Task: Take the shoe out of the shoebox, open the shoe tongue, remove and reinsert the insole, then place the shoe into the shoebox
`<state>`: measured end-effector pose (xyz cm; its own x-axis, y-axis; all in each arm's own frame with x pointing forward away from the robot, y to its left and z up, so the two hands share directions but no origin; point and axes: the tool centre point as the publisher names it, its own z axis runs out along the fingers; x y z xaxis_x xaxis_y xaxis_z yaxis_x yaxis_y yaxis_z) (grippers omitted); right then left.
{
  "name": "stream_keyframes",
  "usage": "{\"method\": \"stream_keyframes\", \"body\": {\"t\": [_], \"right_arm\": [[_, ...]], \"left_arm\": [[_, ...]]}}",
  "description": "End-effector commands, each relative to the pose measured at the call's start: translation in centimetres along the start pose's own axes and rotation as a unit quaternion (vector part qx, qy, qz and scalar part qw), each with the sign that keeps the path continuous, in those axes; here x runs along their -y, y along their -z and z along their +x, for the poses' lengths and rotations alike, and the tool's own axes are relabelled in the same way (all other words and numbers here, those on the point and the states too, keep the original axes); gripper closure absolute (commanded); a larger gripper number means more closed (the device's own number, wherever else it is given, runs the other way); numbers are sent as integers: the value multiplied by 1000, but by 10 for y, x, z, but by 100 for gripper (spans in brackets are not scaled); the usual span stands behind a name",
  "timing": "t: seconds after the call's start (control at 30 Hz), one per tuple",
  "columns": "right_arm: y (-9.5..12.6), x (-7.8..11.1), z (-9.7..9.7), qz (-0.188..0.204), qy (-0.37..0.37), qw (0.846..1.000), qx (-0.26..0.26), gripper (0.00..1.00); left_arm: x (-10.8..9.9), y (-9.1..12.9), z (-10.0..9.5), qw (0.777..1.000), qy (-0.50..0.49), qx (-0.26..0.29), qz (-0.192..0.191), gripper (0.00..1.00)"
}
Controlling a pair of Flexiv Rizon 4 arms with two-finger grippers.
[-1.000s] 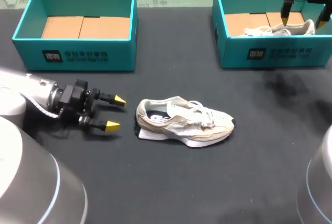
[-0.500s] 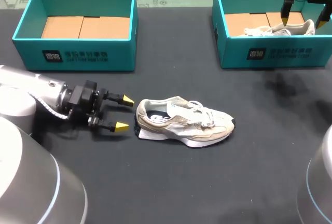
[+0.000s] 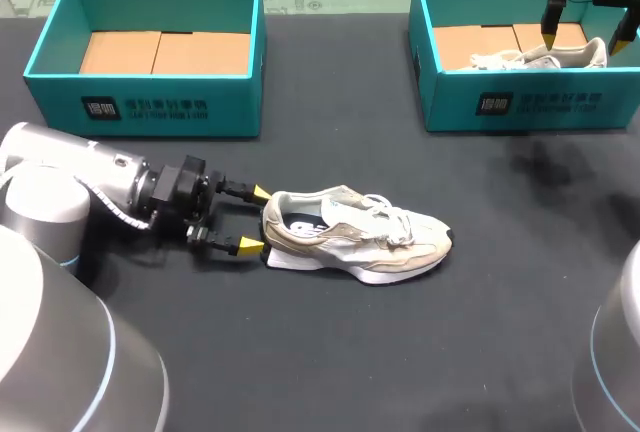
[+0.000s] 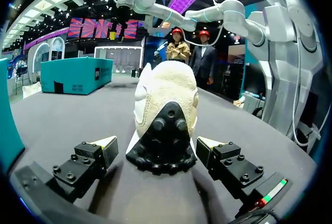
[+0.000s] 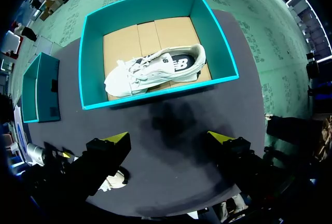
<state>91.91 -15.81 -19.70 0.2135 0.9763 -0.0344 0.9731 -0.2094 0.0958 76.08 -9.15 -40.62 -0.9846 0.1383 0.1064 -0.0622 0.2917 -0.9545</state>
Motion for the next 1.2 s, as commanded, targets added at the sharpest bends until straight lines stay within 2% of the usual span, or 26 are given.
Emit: {"method": "stream_keyframes", "body": {"t": [0.03, 0.43, 1.2], "right_arm": [[0, 0, 0, 0, 0, 1000, 0, 0], [0, 0, 0, 0, 0, 1000, 0, 0], [0, 0, 0, 0, 0, 1000, 0, 0]], "left_arm": [[-1, -3, 1, 1000, 2, 1, -2, 0], [-1, -13, 9, 1000, 6, 9, -9, 0], [1, -32, 10, 1000, 6, 29, -7, 0]]}}
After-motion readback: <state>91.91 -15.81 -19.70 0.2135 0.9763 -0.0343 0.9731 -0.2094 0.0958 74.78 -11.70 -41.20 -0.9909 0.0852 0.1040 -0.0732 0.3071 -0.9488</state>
